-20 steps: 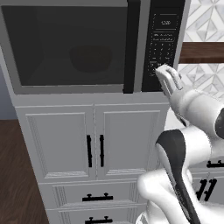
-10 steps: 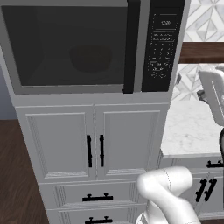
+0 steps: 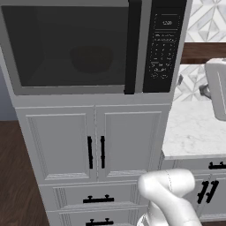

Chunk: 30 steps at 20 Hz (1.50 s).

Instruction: Open the microwave, place the bowl with waffle inside the microwave, then close the microwave door and turn it on.

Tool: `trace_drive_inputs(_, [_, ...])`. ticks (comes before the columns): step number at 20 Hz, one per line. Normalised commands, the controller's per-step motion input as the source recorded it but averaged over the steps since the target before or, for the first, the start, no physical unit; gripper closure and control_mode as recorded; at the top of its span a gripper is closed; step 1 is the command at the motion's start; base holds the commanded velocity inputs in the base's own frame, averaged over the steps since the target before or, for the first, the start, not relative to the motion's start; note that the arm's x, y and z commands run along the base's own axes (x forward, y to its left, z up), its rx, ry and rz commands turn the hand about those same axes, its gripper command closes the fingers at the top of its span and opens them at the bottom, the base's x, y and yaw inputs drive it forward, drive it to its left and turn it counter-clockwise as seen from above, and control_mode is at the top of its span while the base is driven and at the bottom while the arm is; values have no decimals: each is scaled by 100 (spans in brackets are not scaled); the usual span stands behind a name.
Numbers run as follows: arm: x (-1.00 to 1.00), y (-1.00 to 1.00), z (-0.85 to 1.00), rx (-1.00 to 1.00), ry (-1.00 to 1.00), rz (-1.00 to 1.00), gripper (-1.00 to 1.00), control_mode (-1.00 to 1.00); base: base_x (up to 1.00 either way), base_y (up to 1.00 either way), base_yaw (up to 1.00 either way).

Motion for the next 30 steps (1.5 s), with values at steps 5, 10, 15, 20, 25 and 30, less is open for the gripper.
trace_drive_inputs(5, [26, 0, 0, 21, -7, 0, 100, -100, 0, 0, 0])
trace_drive_inputs(10, [43, 0, 0, 15, -4, 0, 100, -100, 0, 0, 0])
trace_drive_inputs(15, [53, 0, -14, 5, -1, 0, 100, -100, 0, 0, 0])
trace_drive_inputs(20, [37, 0, -27, 0, -3, 0, 100, -100, 0, 0, 0])
trace_drive_inputs(25, [31, 0, -11, 1, -4, 0, 100, -100, 0, 0, 0])
trace_drive_inputs(30, [33, 0, -2, 0, -2, -2, 100, -100, 0, 0, 0])
